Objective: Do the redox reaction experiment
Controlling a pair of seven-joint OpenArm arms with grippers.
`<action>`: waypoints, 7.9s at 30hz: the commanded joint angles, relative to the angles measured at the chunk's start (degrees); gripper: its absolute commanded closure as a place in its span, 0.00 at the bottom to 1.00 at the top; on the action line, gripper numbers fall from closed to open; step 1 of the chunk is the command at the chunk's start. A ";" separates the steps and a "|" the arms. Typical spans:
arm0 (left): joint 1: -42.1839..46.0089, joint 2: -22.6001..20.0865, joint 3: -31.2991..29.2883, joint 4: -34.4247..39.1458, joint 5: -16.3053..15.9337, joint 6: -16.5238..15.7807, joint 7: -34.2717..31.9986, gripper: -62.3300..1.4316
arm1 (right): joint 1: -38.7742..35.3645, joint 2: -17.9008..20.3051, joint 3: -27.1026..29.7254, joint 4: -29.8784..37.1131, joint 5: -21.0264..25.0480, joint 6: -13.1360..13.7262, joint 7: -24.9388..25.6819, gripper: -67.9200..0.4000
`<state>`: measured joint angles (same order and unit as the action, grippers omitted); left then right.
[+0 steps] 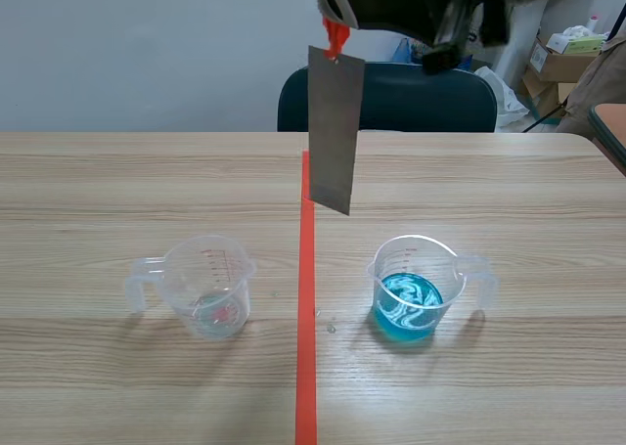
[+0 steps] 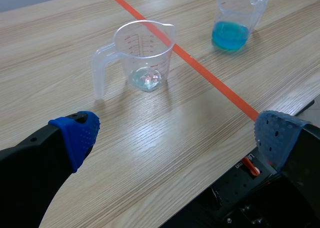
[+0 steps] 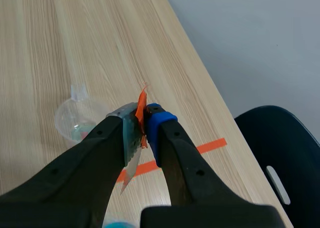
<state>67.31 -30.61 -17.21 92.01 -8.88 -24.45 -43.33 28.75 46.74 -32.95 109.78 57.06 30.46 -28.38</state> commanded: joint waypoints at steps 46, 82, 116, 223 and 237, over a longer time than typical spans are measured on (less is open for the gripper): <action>0.13 0.42 -0.15 0.94 -0.35 -0.15 -3.28 0.00 | -25.29 7.19 26.21 0.44 0.46 12.26 4.37 0.99; 0.13 0.42 -0.15 0.94 -0.35 -0.17 -3.19 0.00 | -27.50 7.19 26.21 4.20 0.42 12.26 3.93 0.99; 0.13 0.42 -0.15 0.94 -0.35 -0.17 -3.19 0.00 | -27.50 7.19 26.21 4.20 0.39 12.26 4.35 0.99; -53.79 2.69 33.16 0.66 5.27 -3.93 24.65 0.93 | -27.47 6.88 26.21 4.20 0.00 12.26 5.20 0.99; -68.19 12.48 43.89 -14.08 5.29 -0.61 28.13 0.93 | -27.47 6.88 26.21 4.20 -0.04 12.26 5.18 0.99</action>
<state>-0.51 -18.72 26.74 77.41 -2.85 -25.43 -14.37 0.43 53.01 -6.68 113.27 56.40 42.30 -24.25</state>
